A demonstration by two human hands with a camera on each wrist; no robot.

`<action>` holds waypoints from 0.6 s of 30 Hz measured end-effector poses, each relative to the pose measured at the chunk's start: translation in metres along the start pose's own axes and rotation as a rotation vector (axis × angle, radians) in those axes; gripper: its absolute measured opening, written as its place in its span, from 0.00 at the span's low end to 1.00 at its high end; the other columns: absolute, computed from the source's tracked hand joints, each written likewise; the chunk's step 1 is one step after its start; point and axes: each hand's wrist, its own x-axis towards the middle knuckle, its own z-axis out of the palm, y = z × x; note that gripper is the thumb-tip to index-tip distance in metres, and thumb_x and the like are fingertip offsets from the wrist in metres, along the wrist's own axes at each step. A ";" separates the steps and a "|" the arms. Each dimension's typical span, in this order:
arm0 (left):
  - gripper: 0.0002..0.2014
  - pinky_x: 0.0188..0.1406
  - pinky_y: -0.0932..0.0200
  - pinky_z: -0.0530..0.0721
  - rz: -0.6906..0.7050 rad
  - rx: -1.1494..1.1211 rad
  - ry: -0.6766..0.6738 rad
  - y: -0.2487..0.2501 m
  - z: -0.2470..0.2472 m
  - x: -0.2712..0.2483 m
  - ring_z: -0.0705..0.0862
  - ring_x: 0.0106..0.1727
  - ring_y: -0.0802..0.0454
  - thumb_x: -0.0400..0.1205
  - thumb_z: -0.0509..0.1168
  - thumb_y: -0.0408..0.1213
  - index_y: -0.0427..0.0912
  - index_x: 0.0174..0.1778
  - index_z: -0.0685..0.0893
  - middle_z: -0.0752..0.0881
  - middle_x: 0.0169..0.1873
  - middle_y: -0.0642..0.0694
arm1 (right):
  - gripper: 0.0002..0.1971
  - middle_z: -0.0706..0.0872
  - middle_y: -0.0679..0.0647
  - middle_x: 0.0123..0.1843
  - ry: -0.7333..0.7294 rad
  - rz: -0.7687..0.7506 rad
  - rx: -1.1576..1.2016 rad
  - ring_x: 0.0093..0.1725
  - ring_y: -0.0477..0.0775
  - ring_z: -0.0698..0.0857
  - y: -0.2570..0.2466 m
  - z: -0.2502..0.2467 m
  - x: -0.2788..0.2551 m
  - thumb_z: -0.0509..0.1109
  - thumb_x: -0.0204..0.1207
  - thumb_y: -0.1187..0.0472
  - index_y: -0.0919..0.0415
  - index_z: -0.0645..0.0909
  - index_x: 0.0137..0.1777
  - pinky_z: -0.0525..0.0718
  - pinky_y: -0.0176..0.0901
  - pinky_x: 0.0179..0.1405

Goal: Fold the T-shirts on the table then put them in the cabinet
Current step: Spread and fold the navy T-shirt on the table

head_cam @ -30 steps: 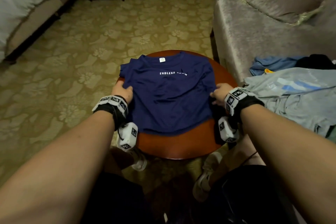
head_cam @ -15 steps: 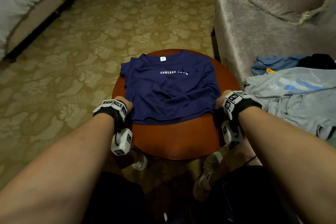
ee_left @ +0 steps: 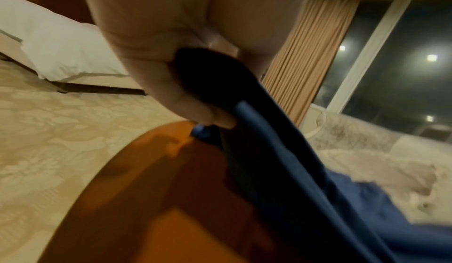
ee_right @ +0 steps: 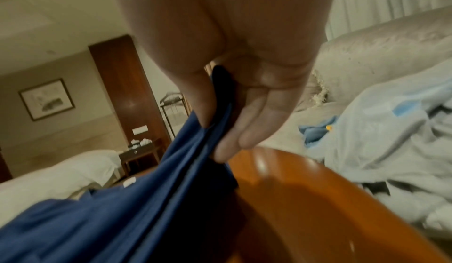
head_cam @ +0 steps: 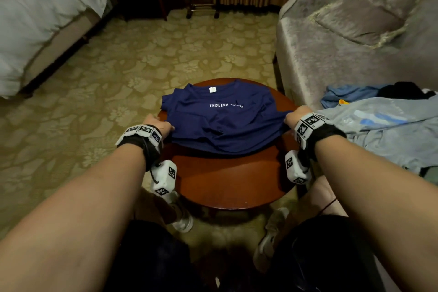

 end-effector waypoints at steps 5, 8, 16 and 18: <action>0.18 0.59 0.49 0.82 0.081 -0.253 0.097 0.021 -0.033 -0.021 0.81 0.58 0.39 0.73 0.74 0.29 0.42 0.55 0.77 0.82 0.55 0.38 | 0.12 0.77 0.60 0.35 0.149 0.013 0.187 0.48 0.64 0.83 -0.009 -0.032 -0.024 0.65 0.79 0.62 0.71 0.77 0.40 0.78 0.51 0.46; 0.11 0.43 0.45 0.87 0.144 -0.428 0.114 0.031 -0.053 -0.049 0.83 0.51 0.40 0.76 0.68 0.25 0.44 0.46 0.78 0.83 0.44 0.41 | 0.17 0.74 0.61 0.29 0.270 -0.026 0.348 0.34 0.62 0.79 -0.013 -0.055 -0.042 0.64 0.80 0.65 0.68 0.68 0.29 0.77 0.50 0.41; 0.13 0.15 0.67 0.79 0.235 -0.698 0.083 0.040 -0.094 -0.113 0.80 0.30 0.52 0.79 0.67 0.26 0.46 0.31 0.83 0.82 0.31 0.47 | 0.13 0.86 0.63 0.51 0.290 -0.260 0.373 0.44 0.66 0.88 -0.014 -0.113 -0.118 0.64 0.79 0.61 0.63 0.82 0.60 0.86 0.48 0.33; 0.12 0.13 0.69 0.78 0.247 -0.734 0.107 0.040 -0.105 -0.129 0.80 0.30 0.53 0.79 0.69 0.28 0.47 0.30 0.83 0.82 0.30 0.47 | 0.17 0.87 0.61 0.57 0.299 -0.276 0.245 0.56 0.61 0.87 -0.012 -0.130 -0.146 0.70 0.78 0.53 0.63 0.82 0.61 0.83 0.47 0.48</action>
